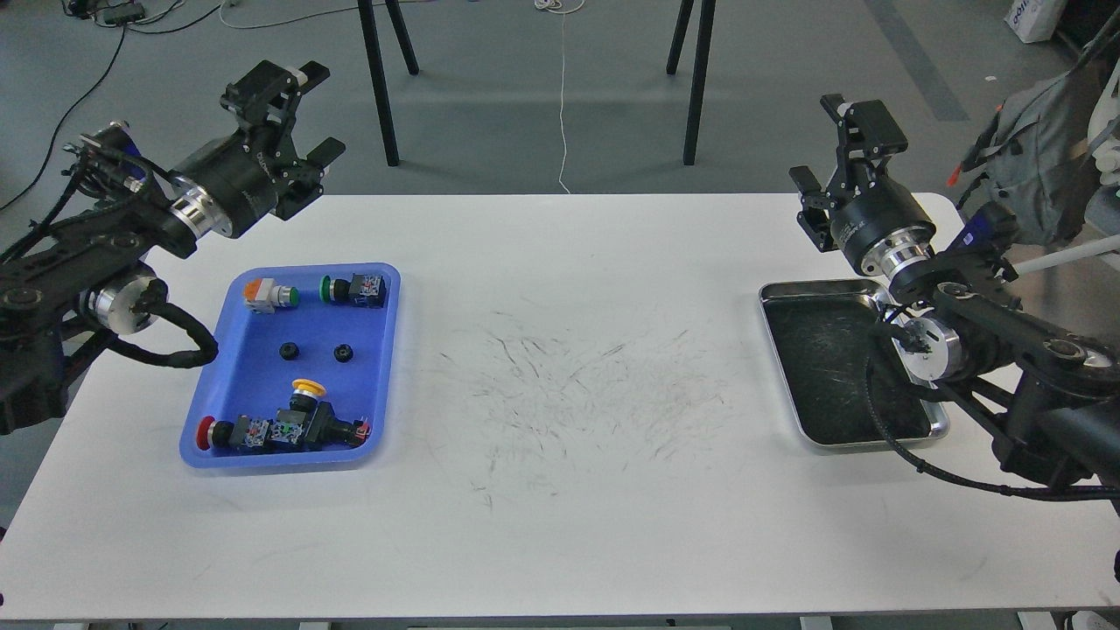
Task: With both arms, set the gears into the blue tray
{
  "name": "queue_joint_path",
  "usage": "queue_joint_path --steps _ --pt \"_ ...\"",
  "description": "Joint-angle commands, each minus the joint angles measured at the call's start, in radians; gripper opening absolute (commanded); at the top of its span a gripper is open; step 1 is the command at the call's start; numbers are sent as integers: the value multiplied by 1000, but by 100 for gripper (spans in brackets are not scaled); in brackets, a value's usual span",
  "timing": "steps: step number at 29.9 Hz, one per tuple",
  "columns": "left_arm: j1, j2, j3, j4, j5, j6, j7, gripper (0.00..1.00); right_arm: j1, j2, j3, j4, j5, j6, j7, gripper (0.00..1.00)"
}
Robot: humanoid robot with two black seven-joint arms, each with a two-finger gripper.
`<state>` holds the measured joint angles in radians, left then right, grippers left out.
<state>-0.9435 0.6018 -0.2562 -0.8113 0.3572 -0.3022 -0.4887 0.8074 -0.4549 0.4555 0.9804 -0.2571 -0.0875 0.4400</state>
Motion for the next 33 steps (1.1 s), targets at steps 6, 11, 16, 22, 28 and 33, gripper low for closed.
queue_joint_path --steps 6,11,16,22,28,33 --pt "8 -119 -6 6 -17 -3 0 100 27 15 -6 0 165 20 -4 99" --pt "12 -174 -5 33 -21 70 0 100 36 31 -41 0 203 23 -14 99" --pt "8 -174 -14 49 -27 127 0 100 38 33 -46 0 203 25 -14 99" --pt "5 -128 -34 64 -55 -40 0 100 41 33 -43 0 205 28 -15 99" --pt "41 -100 -126 78 -141 -135 0 100 23 22 -28 -8 217 26 -21 99" --pt "69 -112 -133 69 -149 -147 0 100 -20 24 2 -8 219 25 -18 99"
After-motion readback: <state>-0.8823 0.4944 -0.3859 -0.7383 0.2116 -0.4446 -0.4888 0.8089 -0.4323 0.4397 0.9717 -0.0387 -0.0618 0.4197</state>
